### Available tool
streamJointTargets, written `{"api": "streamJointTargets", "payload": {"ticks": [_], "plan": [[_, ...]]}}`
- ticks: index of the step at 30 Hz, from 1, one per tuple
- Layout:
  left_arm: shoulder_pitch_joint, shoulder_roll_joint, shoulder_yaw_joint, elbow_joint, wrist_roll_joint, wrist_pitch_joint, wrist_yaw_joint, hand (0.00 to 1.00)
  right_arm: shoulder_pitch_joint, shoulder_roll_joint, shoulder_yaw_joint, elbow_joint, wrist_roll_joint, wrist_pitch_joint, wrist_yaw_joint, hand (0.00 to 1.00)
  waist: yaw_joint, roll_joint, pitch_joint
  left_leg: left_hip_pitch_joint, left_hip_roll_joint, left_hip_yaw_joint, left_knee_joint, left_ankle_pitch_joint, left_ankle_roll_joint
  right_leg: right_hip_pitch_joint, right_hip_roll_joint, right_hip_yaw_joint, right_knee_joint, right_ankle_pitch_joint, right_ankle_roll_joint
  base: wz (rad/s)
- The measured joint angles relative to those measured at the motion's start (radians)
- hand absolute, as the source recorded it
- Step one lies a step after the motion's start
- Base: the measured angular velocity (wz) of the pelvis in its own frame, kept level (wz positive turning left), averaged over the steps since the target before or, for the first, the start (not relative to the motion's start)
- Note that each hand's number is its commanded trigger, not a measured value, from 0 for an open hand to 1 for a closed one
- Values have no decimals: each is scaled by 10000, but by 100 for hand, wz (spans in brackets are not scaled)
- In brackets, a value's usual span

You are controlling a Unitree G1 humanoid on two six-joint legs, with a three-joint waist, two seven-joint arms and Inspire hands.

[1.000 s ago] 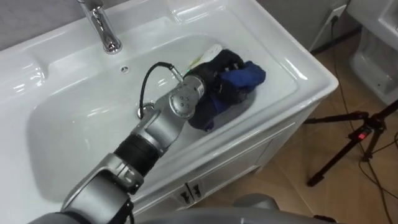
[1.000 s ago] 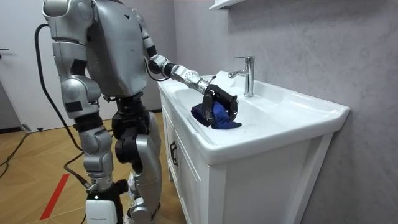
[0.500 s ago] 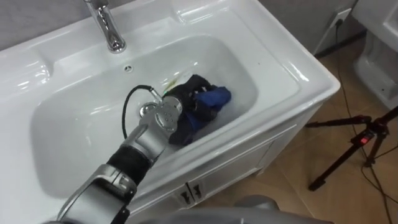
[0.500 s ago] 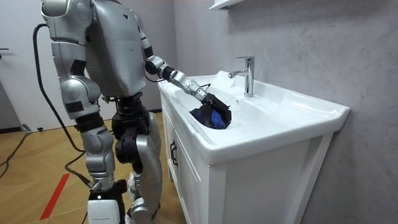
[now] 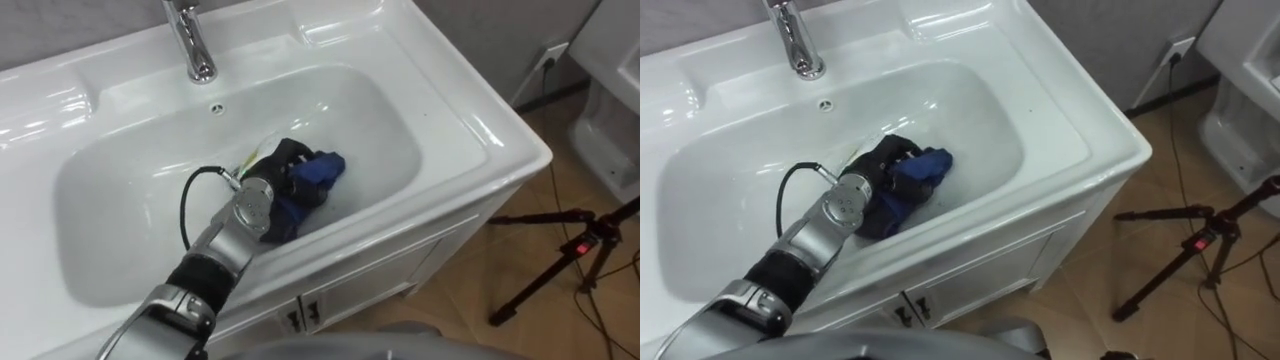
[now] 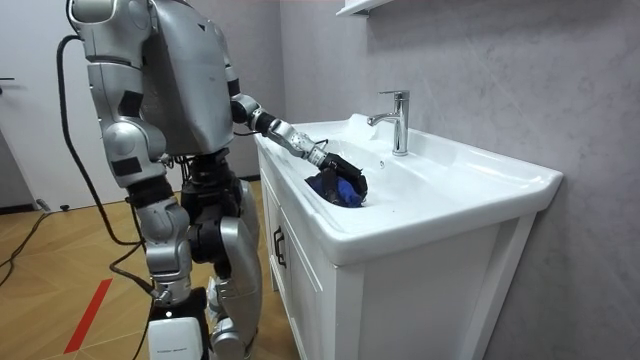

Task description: Wipe basin

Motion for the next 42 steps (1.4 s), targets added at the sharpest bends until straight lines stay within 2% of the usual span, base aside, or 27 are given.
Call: {"api": "streamJointTargets", "payload": {"ticks": [4,7,12,18,21,23,24,25,26,29,31,34,37,42], "plan": [[41,2,0,-1,34,-25,96,100,-2,1,-87,-2,20,-16,35,0,-6,48,-1,-3,0,0,-11,0,0,0,1,2,-28,1,-1,0],[258,8,96,-16,194,-146,247,100,16,-1,-344,2,31,19,31,0,-9,149,-58,19,0,0,-13,0,0,1,7,36,-12,1,-2,-3],[460,53,322,416,281,-379,985,100,127,1,-364,-8,25,1,-112,0,50,171,-43,133,9,7,-31,0,0,97,34,74,-6,-12,-17,-3],[834,136,1120,488,1717,-416,1600,100,259,-17,-774,-64,-67,43,-84,0,325,231,-38,168,29,0,-171,-21,-42,103,77,86,2,-50,-19,2],[995,375,1434,538,2415,-417,1977,100,314,-17,-769,-61,-67,17,-27,0,491,290,-46,159,36,-8,-232,-33,-63,92,92,77,-20,-41,-19,0],[1086,664,1679,495,2881,-411,2121,100,309,-22,-779,-38,-66,33,54,0,562,353,-56,82,33,-57,-232,-33,-64,76,78,-2,-62,-37,-19,8],[1125,719,1788,439,3013,-395,2122,100,310,-25,-791,-51,-45,26,53,0,583,402,-83,34,31,-69,-228,-33,-64,43,72,-23,-69,-31,-23,0],[1192,858,1898,264,3319,-292,2130,100,312,-54,-883,-92,17,4,51,0,692,539,-146,-44,29,-63,-226,-33,-64,-60,70,-15,-68,-18,-25,0],[1223,1035,1948,150,3571,-188,2137,100,309,-89,-959,-101,35,-15,40,0,769,645,-175,-145,31,-84,-209,-31,-64,-67,73,-19,-54,2,-26,0],[1266,1468,2127,82,4003,6,2397,100,282,-242,-983,-185,24,-105,22,0,858,779,-140,-233,29,-231,-186,-29,-63,-73,43,-193,-54,23,-33,12],[1301,1562,2524,96,4195,3,2504,100,281,-368,-1124,-211,-15,-261,-4,0,1053,877,-118,-221,31,-233,-195,-29,-62,-82,31,-253,-47,26,-36,0],[1522,1691,2945,-58,4333,-25,2861,100,244,-485,-1362,-268,61,-496,-144,0,1141,1014,-115,-170,25,-311,-227,-29,-63,-10,22,-345,-96,26,-35,8],[1529,1734,2944,-78,4305,-73,2867,100,261,-508,-1562,-328,253,-652,-210,0,1155,1052,-114,-139,12,-513,-235,-28,-63,208,-1,-547,-237,28,-34,16],[1773,1941,2953,-653,4334,-207,2832,100,306,-531,-1665,-360,202,-735,-218,0,1521,1098,-126,-176,1,-642,-219,-22,-71,253,0,-567,-376,30,-37,3]]}}
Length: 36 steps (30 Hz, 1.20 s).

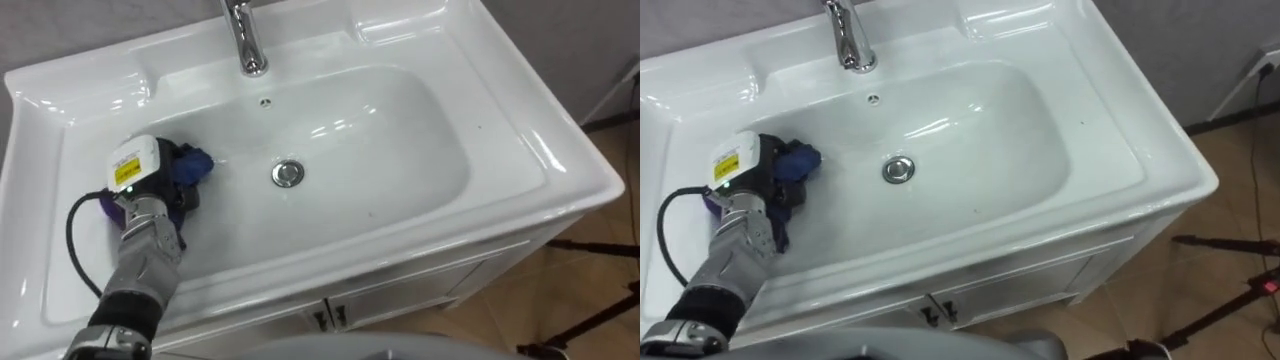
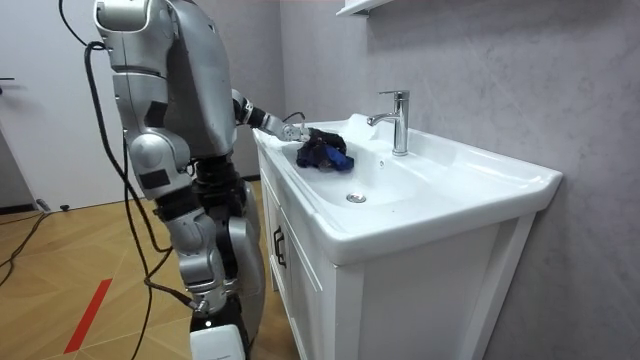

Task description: Wipe basin

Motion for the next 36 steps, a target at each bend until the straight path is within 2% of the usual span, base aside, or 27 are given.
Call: {"api": "streamJointTargets", "payload": {"ticks": [6,10,18,24,29,32,36], "plan": [[182,379,93,-820,-5,-51,-15,100,66,-16,-304,-21,32,-150,0,0,206,167,-25,-102,-1,-144,16,1,-2,-118,0,-110,-15,2,-3,5],[463,389,806,-1492,-2,-49,12,100,258,-25,-423,-16,12,-231,-85,0,232,300,-65,-98,8,-207,4,2,-1,-66,9,-116,-5,6,-8,0],[568,473,1316,-1765,0,24,448,100,525,-22,-523,11,-9,-332,-88,0,231,391,-18,-90,-12,-427,-16,2,-1,-13,-8,-226,-10,7,-7,4],[572,497,2241,-2039,-25,53,826,100,531,-23,-557,57,4,-430,107,0,269,395,8,-191,-39,-507,48,2,-1,-42,-45,-291,-28,1,1,5],[572,898,2777,-3115,-23,79,1457,100,494,-23,-550,90,219,-455,258,0,391,422,21,-242,-63,-523,118,3,1,-119,-75,-283,-1,-1,14,0],[570,949,2927,-3452,-24,85,1924,100,505,-28,-550,98,214,-494,252,0,359,493,38,-264,-75,-590,121,3,1,-104,-88,-339,1,-9,25,4],[572,948,2922,-3731,-14,92,2132,100,504,-32,-550,93,216,-536,253,0,377,542,69,-336,-101,-662,116,4,3,-103,-111,-376,7,-20,37,4]]}}
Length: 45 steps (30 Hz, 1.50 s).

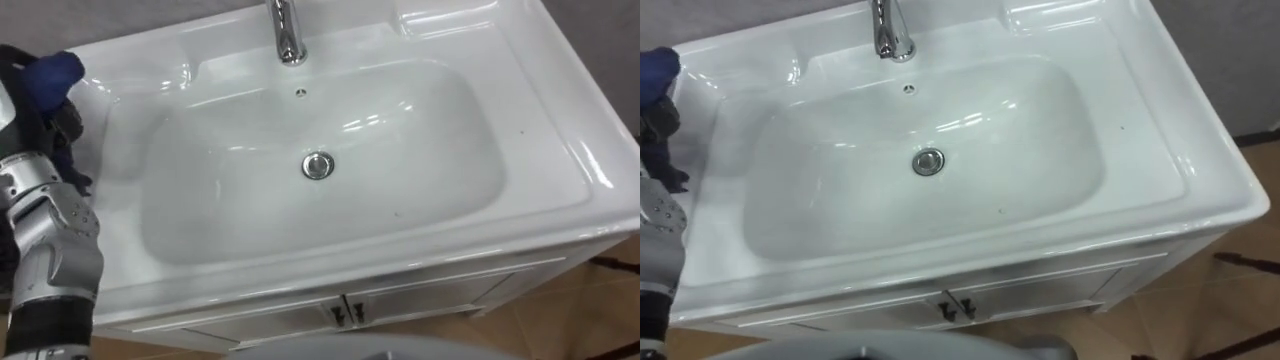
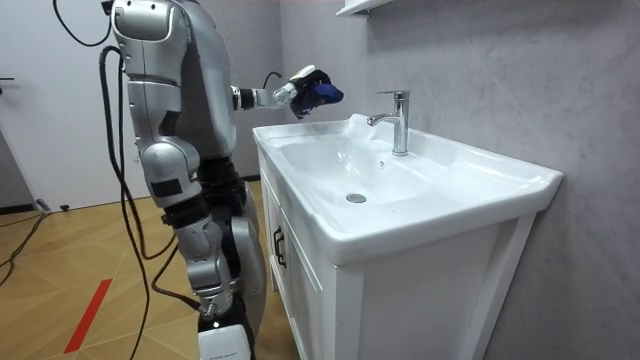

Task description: Wipe basin

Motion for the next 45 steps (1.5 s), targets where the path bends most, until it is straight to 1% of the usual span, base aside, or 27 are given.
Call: {"api": "streamJointTargets", "payload": {"ticks": [6,8,12,15,19,21,26,30,34,37,38,41,45], "plan": [[15,0,18,-1009,17,3,199,100,4,-8,-3,46,-52,-16,-12,0,46,-64,39,8,-56,-32,-53,1,3,-15,-51,2,-11,-1,28,0],[15,0,142,-1309,64,-27,242,100,6,-8,-10,97,-186,-20,-11,0,63,-80,41,10,-59,-39,-73,1,3,-22,-50,5,-18,-1,31,0],[24,11,204,-1369,66,-27,397,100,59,-17,-10,131,-351,-12,0,0,96,-82,40,15,-59,-28,-87,1,4,-27,-48,14,-21,-1,31,0],[48,11,203,-1369,62,-1,400,100,99,-22,-9,133,-388,3,24,0,175,-117,22,14,-62,-26,-87,1,4,-39,-48,31,-21,-1,31,0],[363,8,202,-1348,22,9,439,100,129,-22,-9,264,-444,4,103,0,176,-185,-20,23,-60,-27,-87,2,5,-27,-49,20,-7,-1,31,0],[515,5,202,-1326,14,11,439,100,128,-21,-9,350,-444,8,159,0,181,-228,-15,19,-60,-25,-85,2,5,-43,-49,18,-8,-1,32,0],[671,-9,200,-570,-12,31,318,100,91,-22,5,375,-444,10,312,0,230,-248,-17,44,-60,-26,-82,5,10,-10,-54,18,-4,-3,34,0],[742,-98,199,-261,-38,200,119,100,179,-22,92,279,-441,22,333,0,242,-246,-16,109,-61,-29,-82,6,11,2,-54,13,-11,-5,36,0],[750,-112,195,51,-308,228,112,100,144,-27,302,270,-396,95,327,0,239,-218,-12,156,-63,-33,-85,6,12,61,-57,13,-4,-5,37,0],[753,-270,188,431,-423,227,110,100,144,-26,379,274,-392,97,323,0,237,-193,-14,177,-63,-37,-83,6,12,93,-57,6,-7,-6,38,0],[753,-275,185,598,-423,226,110,100,148,-26,389,274,-392,97,319,0,234,-189,-12,173,-63,-48,-83,6,12,93,-56,-1,-7,-5,38,0],[754,-331,185,822,-430,229,108,100,174,-27,391,294,-356,109,298,0,221,-193,-9,182,-66,-42,-85,6,12,78,-59,1,-3,-6,38,0],[755,-491,184,938,-431,234,33,100,165,-25,388,291,-349,109,305,0,203,-199,-8,180,-66,-40,-85,6,12,77,-59,4,-3,-6,39,0]]}}
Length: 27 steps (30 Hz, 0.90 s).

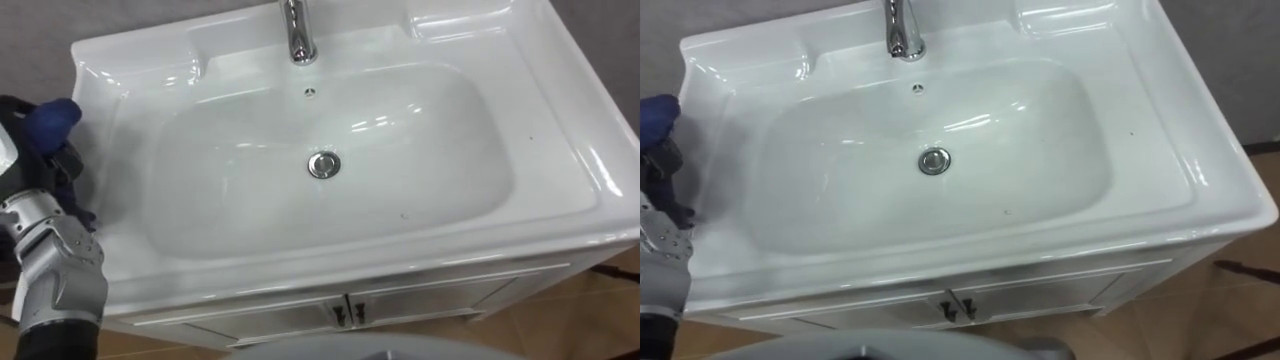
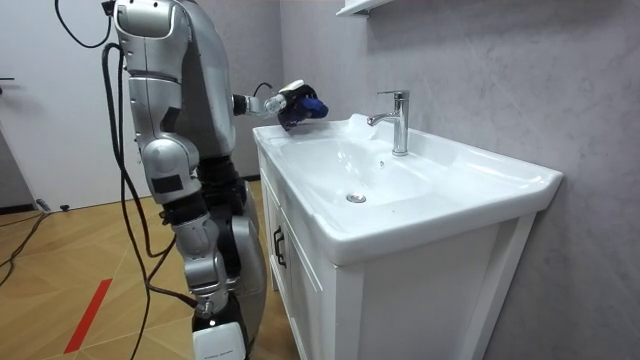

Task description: Wipe basin

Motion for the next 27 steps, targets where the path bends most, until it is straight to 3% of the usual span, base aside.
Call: {"api": "streamJointTargets", "payload": {"ticks": [5,17,27], "plan": [[0,-139,-9,6,0,38,-132,100,-14,0,0,0,7,31,1,0,-30,-44,2,-3,-1,0,-8,0,0,-1,0,2,-4,-1,3,0],[88,-146,-319,4,12,354,-269,100,-117,0,-9,-25,41,108,-108,0,-181,-75,-8,-26,-1,33,-20,0,0,24,2,20,-6,-2,3,0],[186,-147,-507,-9,30,343,-288,100,-159,15,-6,3,0,85,-95,0,-298,-146,-5,-22,1,41,6,0,0,-14,2,27,2,-5,8,0]]}}
